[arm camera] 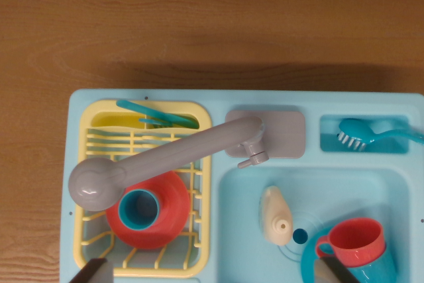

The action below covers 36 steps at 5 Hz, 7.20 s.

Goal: Pick detergent from the sink

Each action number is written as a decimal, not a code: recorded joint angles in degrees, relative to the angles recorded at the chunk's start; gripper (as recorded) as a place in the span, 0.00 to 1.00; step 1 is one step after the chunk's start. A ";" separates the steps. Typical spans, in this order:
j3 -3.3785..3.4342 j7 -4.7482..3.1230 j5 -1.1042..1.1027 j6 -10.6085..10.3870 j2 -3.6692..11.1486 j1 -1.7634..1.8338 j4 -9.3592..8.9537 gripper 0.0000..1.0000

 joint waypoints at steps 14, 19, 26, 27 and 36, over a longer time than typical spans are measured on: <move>-0.51 -1.84 0.14 -4.61 1.25 -0.41 -4.03 0.00; -1.22 -4.42 0.33 -11.03 2.98 -0.99 -9.63 0.00; -2.08 -7.50 0.56 -18.68 5.05 -1.68 -16.32 0.00; -2.38 -8.59 0.64 -21.39 5.78 -1.93 -18.69 0.00; -3.54 -12.77 0.96 -31.77 8.58 -2.86 -27.76 0.00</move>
